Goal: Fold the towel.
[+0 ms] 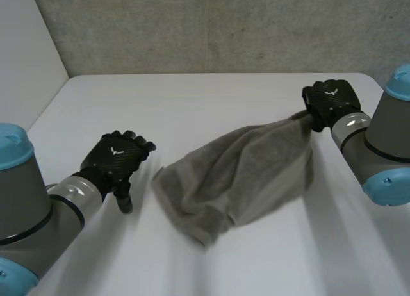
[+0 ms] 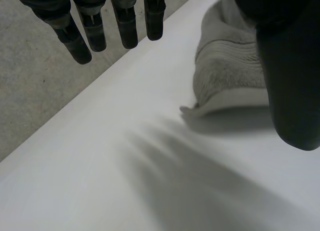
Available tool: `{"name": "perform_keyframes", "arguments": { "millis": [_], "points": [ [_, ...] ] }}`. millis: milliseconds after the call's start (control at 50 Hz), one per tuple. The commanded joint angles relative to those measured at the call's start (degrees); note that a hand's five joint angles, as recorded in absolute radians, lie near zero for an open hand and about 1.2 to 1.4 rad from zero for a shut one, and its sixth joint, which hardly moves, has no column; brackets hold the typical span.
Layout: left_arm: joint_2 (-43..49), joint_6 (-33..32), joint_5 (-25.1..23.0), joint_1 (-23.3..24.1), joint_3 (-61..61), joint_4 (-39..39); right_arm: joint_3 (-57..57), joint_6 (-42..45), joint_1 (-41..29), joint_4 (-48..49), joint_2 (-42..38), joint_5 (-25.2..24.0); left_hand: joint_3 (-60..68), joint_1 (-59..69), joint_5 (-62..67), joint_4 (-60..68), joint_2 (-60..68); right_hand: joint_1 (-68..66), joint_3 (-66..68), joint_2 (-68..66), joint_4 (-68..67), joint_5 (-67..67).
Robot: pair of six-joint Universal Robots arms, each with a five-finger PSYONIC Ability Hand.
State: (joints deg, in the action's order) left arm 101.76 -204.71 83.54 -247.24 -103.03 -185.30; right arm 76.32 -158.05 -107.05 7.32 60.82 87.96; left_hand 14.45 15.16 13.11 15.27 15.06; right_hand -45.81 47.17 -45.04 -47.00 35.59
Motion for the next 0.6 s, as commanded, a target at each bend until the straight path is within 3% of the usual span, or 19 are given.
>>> {"name": "perform_keyframes", "arguments": {
  "millis": [20, 180, 320, 420, 500, 600],
  "points": [
    [1.2, 0.5, 1.3, 2.2, 0.3, -1.2, 4.4, 1.9, 0.2, -0.4, 0.3, 1.2, -3.4, -4.1, -12.1, -4.2, -4.0, 35.8, -37.2, 35.0, 37.0, -35.6],
    [0.1, 1.5, 1.3, 4.8, -1.6, -1.4, 17.0, 2.0, -2.2, 1.1, 12.3, -0.8, -2.4, -3.1, -11.0, -3.2, -3.0, 35.8, -37.2, 35.0, 37.0, -35.6],
    [-1.4, 4.8, 1.2, 9.8, -1.8, -1.5, 28.1, 1.6, -4.3, 0.8, 19.3, -9.0, -0.9, -1.6, -9.5, -1.7, -1.5, 35.8, -37.2, 35.0, 37.0, -35.6],
    [-0.4, 9.2, 1.1, 13.5, -0.6, -1.5, 32.2, 1.0, -6.9, 1.8, 20.0, -11.0, -0.7, -1.4, -9.4, -1.5, -1.3, 35.8, -37.2, 35.0, 37.0, -35.6],
    [5.4, 10.3, 1.4, 16.7, 2.7, -1.9, 32.9, 0.8, -9.3, 3.4, 19.2, -10.8, 2.0, 1.3, -6.7, 1.2, 1.4, 35.8, -37.2, 35.0, 37.0, -35.6],
    [10.8, 10.2, 3.4, 20.4, 6.2, -1.9, 32.6, 0.1, -11.7, 7.1, 12.8, -10.7, 9.2, 8.5, 0.5, 8.4, 8.6, 32.2, -33.6, 31.4, 33.4, -32.0]
  ]
}}
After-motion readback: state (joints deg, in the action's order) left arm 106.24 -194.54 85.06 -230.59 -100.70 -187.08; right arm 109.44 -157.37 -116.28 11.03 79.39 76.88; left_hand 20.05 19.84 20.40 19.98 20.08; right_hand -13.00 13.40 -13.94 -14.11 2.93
